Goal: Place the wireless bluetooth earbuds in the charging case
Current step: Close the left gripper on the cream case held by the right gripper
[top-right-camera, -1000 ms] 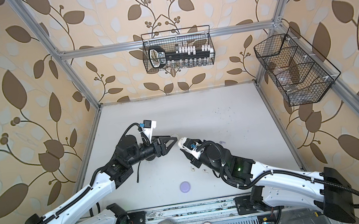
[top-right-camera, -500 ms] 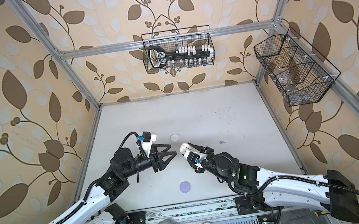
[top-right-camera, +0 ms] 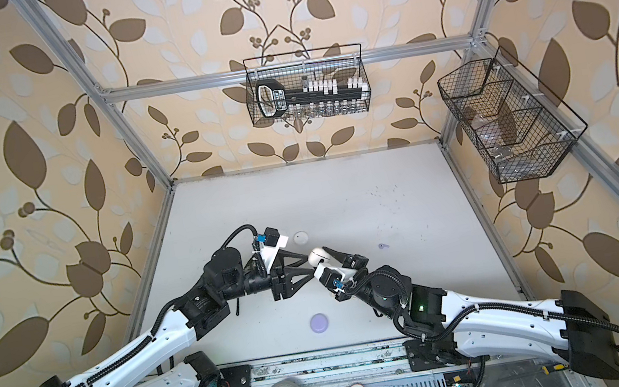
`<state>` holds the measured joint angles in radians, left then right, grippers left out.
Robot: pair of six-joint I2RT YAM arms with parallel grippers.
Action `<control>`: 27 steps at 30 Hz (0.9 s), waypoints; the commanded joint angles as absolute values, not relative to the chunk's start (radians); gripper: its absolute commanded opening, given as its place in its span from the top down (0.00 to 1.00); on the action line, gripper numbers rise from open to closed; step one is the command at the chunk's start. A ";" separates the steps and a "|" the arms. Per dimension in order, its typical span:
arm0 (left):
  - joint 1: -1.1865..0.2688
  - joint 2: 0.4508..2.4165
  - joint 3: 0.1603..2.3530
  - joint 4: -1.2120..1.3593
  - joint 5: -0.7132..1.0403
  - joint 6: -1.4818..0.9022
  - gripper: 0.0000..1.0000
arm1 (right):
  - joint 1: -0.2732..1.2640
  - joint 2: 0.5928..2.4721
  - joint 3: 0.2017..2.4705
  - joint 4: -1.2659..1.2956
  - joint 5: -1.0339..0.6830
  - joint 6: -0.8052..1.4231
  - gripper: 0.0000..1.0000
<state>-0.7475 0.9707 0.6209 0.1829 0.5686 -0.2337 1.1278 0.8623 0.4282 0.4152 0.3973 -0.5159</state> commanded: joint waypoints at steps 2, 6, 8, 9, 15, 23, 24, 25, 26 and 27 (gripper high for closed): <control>-0.757 0.987 0.675 0.174 0.577 -0.202 0.41 | 1.140 0.880 0.425 0.459 0.411 -0.548 0.88; -0.758 1.022 0.690 0.163 0.580 -0.203 0.44 | 1.147 0.893 0.431 0.459 0.423 -0.550 0.88; -0.758 1.039 0.698 0.159 0.590 -0.202 0.48 | 1.147 0.890 0.430 0.463 0.426 -0.549 0.88; -0.758 1.044 0.699 0.160 0.592 -0.201 0.50 | 1.147 0.890 0.428 0.463 0.423 -0.549 0.88; -0.759 1.066 0.706 0.163 0.601 -0.204 0.55 | 1.149 0.895 0.431 0.463 0.424 -0.549 0.88; -0.759 1.077 0.704 0.171 0.609 -0.205 0.49 | 1.150 0.912 0.436 0.466 0.434 -0.548 0.88; -0.759 1.079 0.704 0.171 0.609 -0.204 0.49 | 1.149 0.914 0.437 0.466 0.434 -0.548 0.88; -0.760 1.081 0.704 0.172 0.610 -0.204 0.49 | 1.149 0.913 0.437 0.466 0.435 -0.547 0.87; -0.760 1.084 0.706 0.173 0.613 -0.204 0.51 | 1.149 0.914 0.437 0.467 0.434 -0.546 0.87; -0.761 1.087 0.709 0.172 0.617 -0.204 0.53 | 1.149 0.914 0.437 0.467 0.433 -0.545 0.87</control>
